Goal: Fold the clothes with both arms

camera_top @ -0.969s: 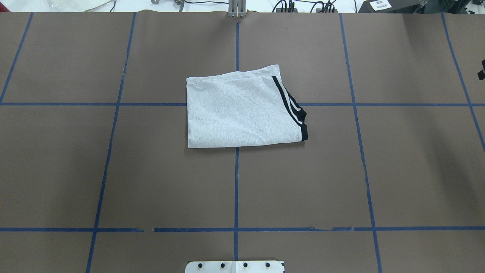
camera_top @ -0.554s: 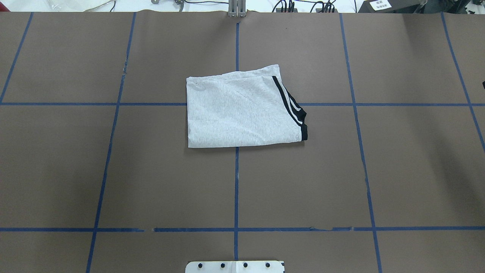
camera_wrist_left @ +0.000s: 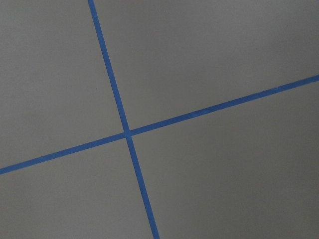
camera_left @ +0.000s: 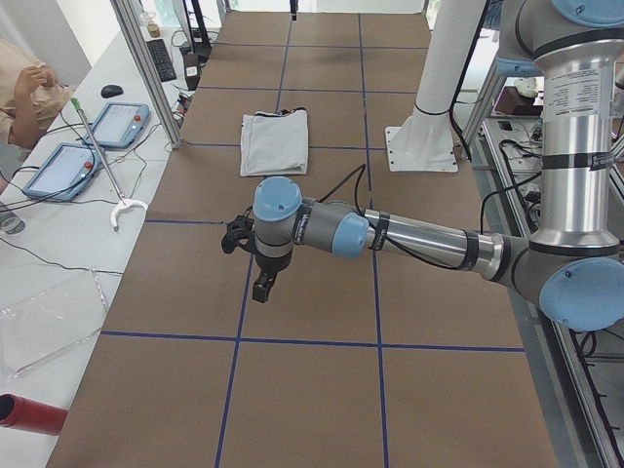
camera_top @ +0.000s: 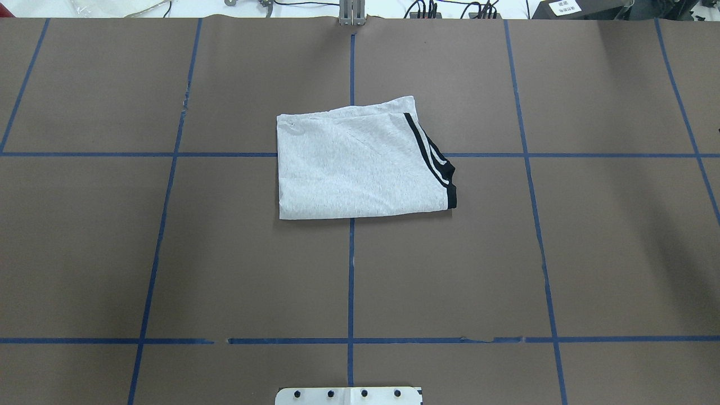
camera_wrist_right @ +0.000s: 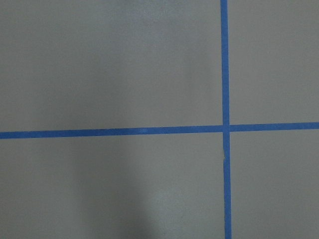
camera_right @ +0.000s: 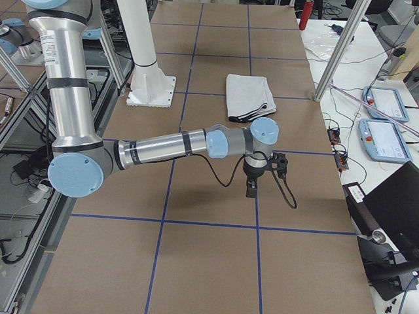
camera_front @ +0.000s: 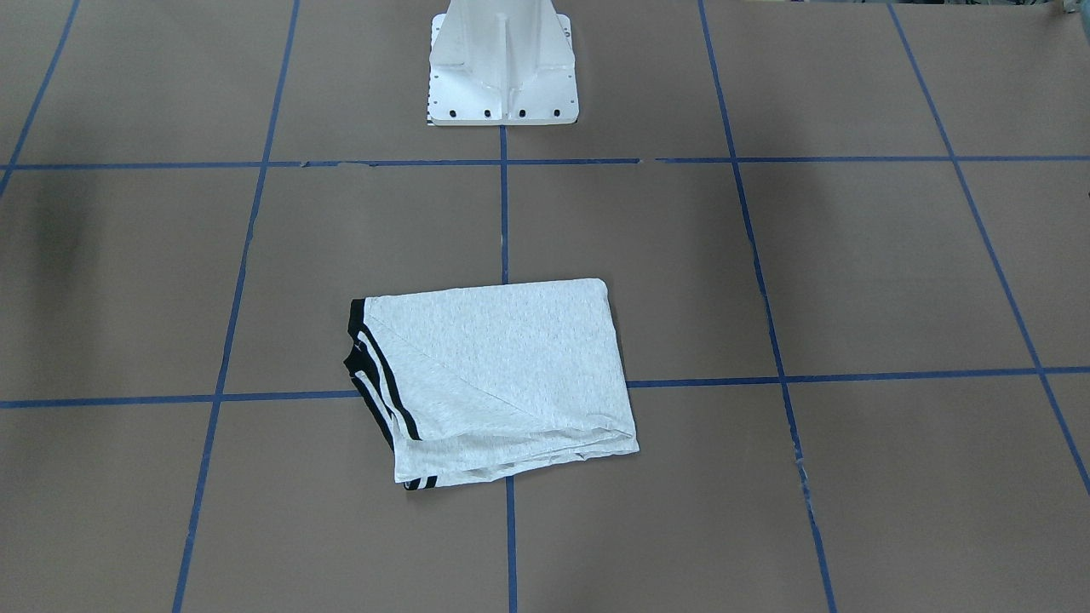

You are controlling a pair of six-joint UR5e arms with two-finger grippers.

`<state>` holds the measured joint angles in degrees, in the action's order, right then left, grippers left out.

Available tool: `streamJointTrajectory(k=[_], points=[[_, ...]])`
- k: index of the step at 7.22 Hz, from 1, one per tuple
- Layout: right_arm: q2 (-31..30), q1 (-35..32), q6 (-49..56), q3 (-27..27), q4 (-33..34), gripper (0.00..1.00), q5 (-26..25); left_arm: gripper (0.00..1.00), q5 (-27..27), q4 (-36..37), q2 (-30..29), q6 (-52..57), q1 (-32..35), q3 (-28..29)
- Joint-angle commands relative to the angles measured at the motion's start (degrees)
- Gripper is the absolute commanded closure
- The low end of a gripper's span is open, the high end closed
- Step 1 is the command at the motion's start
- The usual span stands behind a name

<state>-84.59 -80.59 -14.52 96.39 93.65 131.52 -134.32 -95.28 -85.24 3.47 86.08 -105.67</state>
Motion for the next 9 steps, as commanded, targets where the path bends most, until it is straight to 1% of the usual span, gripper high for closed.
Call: streamJointTrajectory(k=[1, 2, 4, 9], points=[[0.12, 0.43, -0.16, 0.03, -0.05, 0.00, 0.31, 0.00, 0.03, -0.17, -0.18, 0.13, -0.04, -0.32], [0.56, 1.48, -0.25, 0.03, -0.05, 0.00, 0.31, 0.00, -0.06, -0.17, -0.71, 0.13, -0.04, -0.33], [0.74, 1.49, -0.33, 0.03, -0.14, 0.00, 0.40, 0.00, -0.15, -0.25, -1.15, 0.04, -0.13, -0.50], [0.83, 1.57, -0.42, 0.99, -0.05, 0.00, 0.66, 0.00, 0.55, -0.17, -0.63, 0.57, -0.04, -1.91]])
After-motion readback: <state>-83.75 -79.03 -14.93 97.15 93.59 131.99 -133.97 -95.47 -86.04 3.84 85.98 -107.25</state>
